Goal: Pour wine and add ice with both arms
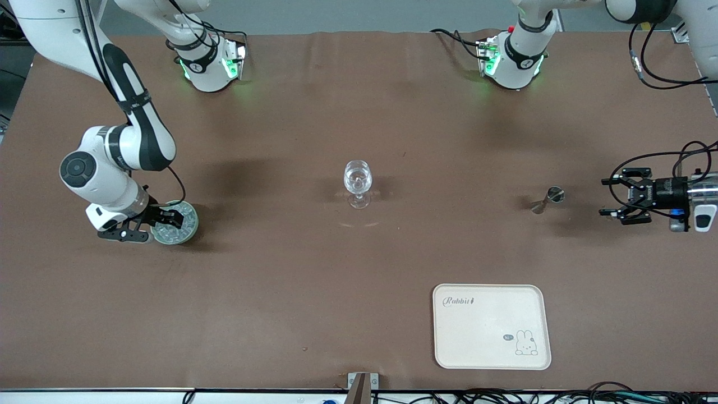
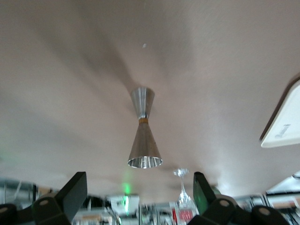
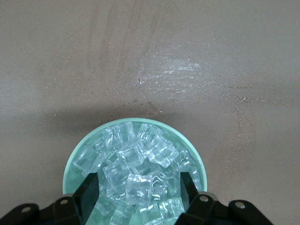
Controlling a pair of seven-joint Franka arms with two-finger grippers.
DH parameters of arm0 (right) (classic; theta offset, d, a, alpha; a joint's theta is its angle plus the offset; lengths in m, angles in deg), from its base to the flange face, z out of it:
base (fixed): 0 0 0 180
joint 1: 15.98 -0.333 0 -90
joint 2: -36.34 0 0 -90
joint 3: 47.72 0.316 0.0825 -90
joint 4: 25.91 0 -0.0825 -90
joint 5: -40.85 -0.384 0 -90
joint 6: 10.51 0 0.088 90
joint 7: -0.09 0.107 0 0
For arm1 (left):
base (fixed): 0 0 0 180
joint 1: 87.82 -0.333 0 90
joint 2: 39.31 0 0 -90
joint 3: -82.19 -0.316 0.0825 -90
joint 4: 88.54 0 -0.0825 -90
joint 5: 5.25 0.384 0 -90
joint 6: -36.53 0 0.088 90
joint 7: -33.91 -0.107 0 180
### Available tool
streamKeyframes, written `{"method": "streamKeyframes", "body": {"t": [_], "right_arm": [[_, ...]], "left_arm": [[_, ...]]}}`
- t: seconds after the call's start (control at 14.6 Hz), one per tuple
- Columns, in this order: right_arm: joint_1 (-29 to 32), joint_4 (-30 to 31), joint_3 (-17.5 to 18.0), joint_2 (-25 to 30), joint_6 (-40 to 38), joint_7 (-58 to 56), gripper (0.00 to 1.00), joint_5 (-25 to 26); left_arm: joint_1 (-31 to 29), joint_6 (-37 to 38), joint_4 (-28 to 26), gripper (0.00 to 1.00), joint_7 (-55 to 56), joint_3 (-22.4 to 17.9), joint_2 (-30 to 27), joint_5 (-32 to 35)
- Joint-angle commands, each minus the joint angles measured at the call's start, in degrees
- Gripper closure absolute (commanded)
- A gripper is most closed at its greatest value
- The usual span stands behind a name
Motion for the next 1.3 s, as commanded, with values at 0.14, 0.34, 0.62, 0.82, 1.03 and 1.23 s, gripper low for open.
{"method": "streamKeyframes", "body": {"t": [0.14,0.34,0.62,0.82,1.03,1.23], "right_arm": [[-0.2,1.2,-0.1,-0.3,1.7,-0.3,0.31,0.6],[0.0,1.3,-0.1,-0.7,1.7,-0.3,0.39,0.6],[0.1,1.3,-0.2,-0.9,1.6,-0.3,0.47,0.6],[0.2,1.2,-0.1,-0.9,1.7,-0.2,0.55,0.6],[0.2,1.2,-0.1,-0.9,1.7,-0.2,0.65,0.6],[0.3,1.1,-0.1,-1.0,1.7,-0.1,0.74,0.6]], "left_arm": [[-0.7,3.8,1.3,0.0,1.6,-0.7,5.3,-6.7],[-0.6,4.0,1.3,0.0,4.1,-0.6,6.9,-8.8],[-1.4,4.1,-0.7,0.0,-0.2,-0.6,9.1,-8.9],[-1.5,4.1,-2.0,0.0,-1.2,-0.5,9.3,-10.0],[-1.3,4.1,-4.0,0.0,-3.8,-0.2,9.3,-10.5],[-0.2,3.9,-5.1,0.01,-2.8,-0.2,9.1,-14.1]]}}
